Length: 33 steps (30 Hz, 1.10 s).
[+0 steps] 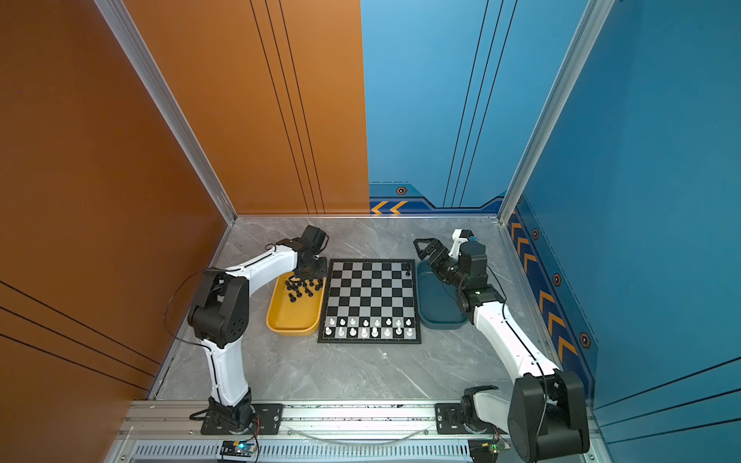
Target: Set up the chess pieces on the board
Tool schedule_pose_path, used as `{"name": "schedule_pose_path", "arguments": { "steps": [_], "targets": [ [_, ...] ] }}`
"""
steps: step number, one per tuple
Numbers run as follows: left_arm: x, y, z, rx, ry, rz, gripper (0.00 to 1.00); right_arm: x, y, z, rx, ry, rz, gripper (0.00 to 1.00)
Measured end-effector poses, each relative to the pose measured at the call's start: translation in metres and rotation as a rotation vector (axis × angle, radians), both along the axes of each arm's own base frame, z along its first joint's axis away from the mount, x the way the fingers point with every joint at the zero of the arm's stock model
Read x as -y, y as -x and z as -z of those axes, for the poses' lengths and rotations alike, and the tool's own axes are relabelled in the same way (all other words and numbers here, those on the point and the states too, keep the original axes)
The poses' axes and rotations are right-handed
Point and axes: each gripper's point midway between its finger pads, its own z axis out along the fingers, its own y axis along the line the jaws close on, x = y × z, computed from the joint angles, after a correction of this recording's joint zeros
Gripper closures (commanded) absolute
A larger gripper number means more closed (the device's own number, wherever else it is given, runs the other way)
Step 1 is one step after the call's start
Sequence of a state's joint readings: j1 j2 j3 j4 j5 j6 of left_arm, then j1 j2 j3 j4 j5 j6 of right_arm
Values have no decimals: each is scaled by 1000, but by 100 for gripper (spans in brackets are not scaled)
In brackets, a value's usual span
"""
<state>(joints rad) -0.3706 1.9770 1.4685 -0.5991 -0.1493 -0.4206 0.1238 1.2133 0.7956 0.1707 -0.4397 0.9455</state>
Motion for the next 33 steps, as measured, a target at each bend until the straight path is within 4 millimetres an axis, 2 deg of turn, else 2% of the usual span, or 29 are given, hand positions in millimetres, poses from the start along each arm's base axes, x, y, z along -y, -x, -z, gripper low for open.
{"name": "schedule_pose_path", "arguments": {
  "steps": [14,23,33],
  "targets": [
    [2,1,1,-3,5,-10,72,0,0,-1,3,0,0,0],
    [1,3,15,-36,-8,-10,72,0,0,-1,3,0,0,0],
    [1,4,19,-44,-11,-10,74,0,0,-1,3,0,0,0]
  ]
}}
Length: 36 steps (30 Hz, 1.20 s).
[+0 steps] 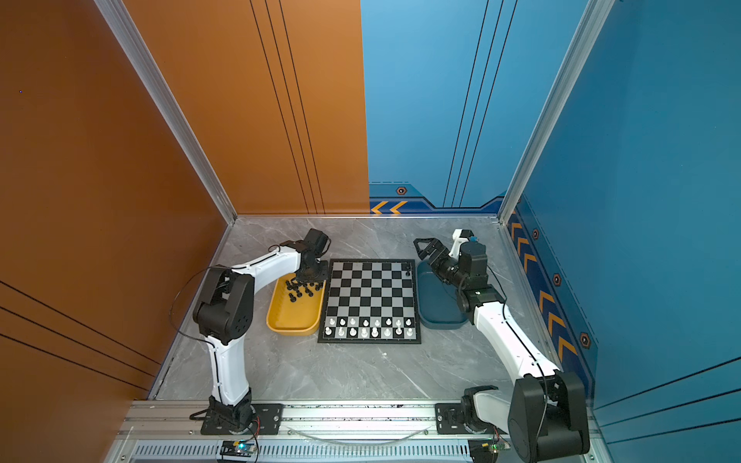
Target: Set up the chess pieces on the board
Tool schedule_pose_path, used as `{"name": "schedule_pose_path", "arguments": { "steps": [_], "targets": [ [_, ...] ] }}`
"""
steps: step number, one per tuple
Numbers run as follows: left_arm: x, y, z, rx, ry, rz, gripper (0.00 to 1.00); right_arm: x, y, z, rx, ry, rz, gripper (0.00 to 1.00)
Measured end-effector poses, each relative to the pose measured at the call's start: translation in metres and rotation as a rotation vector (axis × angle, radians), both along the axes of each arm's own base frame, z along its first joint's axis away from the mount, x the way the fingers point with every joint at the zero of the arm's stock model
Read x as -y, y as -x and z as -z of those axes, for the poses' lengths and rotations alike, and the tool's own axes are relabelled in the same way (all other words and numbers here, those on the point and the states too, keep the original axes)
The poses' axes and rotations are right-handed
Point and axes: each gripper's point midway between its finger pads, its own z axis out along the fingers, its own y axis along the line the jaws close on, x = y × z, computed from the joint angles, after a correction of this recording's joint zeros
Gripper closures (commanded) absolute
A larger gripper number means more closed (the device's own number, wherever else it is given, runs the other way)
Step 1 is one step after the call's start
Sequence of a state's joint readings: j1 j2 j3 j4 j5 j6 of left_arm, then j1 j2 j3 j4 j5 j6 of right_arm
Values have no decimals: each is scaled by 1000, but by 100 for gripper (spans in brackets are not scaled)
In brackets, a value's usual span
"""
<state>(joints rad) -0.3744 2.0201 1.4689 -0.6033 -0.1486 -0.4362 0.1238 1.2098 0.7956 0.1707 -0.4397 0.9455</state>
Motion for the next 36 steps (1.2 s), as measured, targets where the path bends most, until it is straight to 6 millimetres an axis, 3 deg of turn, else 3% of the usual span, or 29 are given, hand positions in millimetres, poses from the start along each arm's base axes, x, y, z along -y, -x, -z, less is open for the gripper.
{"name": "schedule_pose_path", "arguments": {
  "steps": [27,36],
  "targets": [
    [5,-3,-6,5,1,8,87,0,0,0,0,0,1,0],
    [4,-3,-6,5,1,7,96,1,2,-3,6,-1,1,0]
  ]
}}
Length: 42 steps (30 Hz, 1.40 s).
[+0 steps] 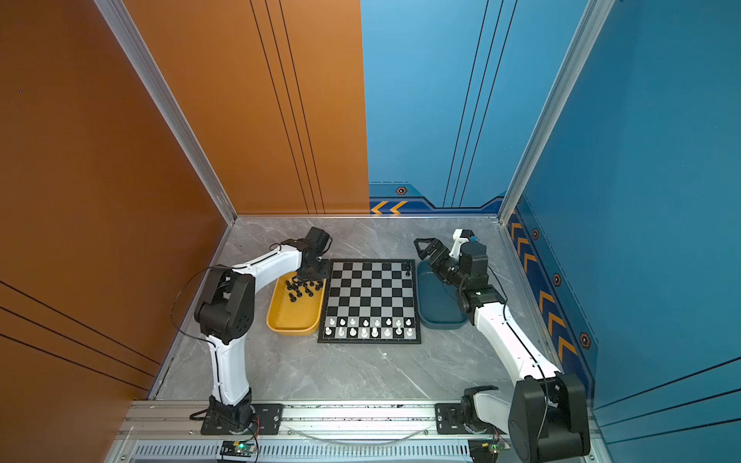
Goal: Set up the chess pieces on the board
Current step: 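Lift the gripped black piece out of the yellow tray with the left gripper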
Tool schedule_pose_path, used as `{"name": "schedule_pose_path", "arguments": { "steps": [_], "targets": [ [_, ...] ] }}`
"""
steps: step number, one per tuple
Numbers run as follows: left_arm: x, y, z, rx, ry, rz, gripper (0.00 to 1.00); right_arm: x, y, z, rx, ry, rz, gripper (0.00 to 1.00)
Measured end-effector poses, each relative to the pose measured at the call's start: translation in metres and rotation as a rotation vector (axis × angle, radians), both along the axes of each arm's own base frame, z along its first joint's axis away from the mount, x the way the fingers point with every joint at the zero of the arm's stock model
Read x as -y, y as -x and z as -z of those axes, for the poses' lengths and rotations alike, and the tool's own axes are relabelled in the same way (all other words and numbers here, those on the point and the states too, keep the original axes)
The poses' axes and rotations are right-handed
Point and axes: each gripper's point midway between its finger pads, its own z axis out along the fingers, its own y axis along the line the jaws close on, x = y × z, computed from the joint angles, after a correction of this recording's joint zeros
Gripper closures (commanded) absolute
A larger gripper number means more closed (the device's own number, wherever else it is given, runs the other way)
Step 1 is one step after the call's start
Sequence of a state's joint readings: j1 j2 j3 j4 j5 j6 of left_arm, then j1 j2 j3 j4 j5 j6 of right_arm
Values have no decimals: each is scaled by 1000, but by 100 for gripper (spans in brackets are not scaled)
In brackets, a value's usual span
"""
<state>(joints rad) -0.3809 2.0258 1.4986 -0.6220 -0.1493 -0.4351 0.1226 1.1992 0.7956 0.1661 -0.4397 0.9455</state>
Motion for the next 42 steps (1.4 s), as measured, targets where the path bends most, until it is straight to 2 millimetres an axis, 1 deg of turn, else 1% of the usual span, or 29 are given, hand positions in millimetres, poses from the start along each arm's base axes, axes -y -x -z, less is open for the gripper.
{"name": "schedule_pose_path", "arguments": {
  "steps": [2,14,19,27,34,37,39,42],
  "targets": [
    [0,0,0,0,0,0,100,0,0,-1,2,0,1,0],
    [1,4,0,-12,-14,6,100,2,0,-1,3,0,5,0],
    [1,6,-9,2,-22,8,100,2,0,-1,3,0,5,0],
    [2,3,-39,61,-15,12,100,2,3,-8,20,-2,5,0],
    [4,6,-65,110,-12,23,100,3,5,-11,29,-3,5,0],
    [9,9,-83,141,-4,43,100,3,5,-11,31,-4,7,0],
    [16,9,-100,175,9,61,100,4,5,-11,30,-4,8,0],
    [35,5,-130,240,43,100,100,5,5,-10,27,-3,12,0]
  ]
}}
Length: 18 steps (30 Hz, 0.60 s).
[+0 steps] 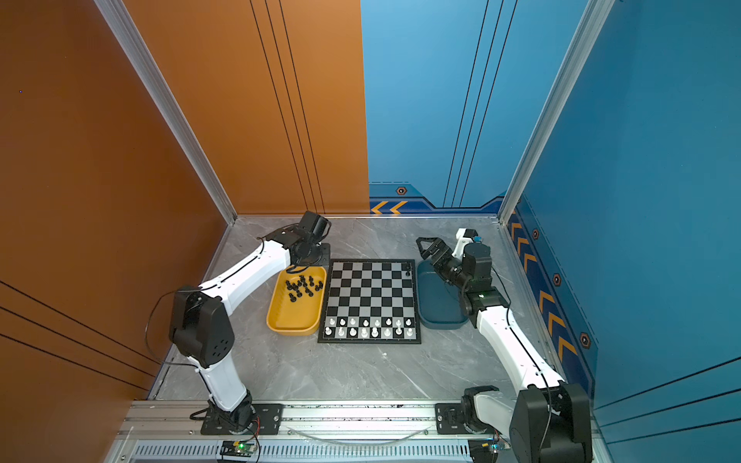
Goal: Set up the chess pieces on the board
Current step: 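Lift the gripped black piece out of the yellow tray with the left gripper, then carry the black piece across the board toward its corner beside the teal tray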
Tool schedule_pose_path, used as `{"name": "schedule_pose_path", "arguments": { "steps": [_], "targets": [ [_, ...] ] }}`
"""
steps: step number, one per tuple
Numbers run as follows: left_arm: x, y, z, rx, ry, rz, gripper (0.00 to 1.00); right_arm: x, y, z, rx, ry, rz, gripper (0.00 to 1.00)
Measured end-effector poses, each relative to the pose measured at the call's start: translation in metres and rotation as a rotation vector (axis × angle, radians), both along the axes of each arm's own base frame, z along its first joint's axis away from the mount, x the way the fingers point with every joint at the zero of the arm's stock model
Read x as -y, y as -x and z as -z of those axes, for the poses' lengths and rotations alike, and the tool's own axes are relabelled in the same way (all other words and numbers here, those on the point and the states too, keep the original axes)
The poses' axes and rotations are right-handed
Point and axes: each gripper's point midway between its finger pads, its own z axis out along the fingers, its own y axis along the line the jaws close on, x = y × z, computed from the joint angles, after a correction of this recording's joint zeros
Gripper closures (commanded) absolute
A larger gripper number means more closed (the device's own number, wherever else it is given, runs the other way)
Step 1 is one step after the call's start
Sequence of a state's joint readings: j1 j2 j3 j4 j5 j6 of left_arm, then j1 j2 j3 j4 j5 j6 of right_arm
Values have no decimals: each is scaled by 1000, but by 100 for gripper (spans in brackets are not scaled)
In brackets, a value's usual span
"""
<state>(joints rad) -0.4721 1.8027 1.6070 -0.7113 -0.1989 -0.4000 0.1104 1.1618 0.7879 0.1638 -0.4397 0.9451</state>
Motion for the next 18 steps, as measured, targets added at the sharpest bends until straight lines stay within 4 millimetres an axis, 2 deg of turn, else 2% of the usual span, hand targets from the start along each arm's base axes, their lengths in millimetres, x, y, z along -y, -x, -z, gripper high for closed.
{"name": "schedule_pose_path", "arguments": {
  "steps": [5,8,11,18],
  "targets": [
    [55,-6,-39,82,67,127,100,3,-1,1,-3,0,8,0],
    [93,-14,-42,92,89,202,100,8,0,1,-1,0,19,0],
    [128,-22,-22,63,87,269,100,14,3,1,3,3,33,0],
    [183,-27,47,-42,62,368,100,29,8,-5,17,6,75,0]
  ]
}}
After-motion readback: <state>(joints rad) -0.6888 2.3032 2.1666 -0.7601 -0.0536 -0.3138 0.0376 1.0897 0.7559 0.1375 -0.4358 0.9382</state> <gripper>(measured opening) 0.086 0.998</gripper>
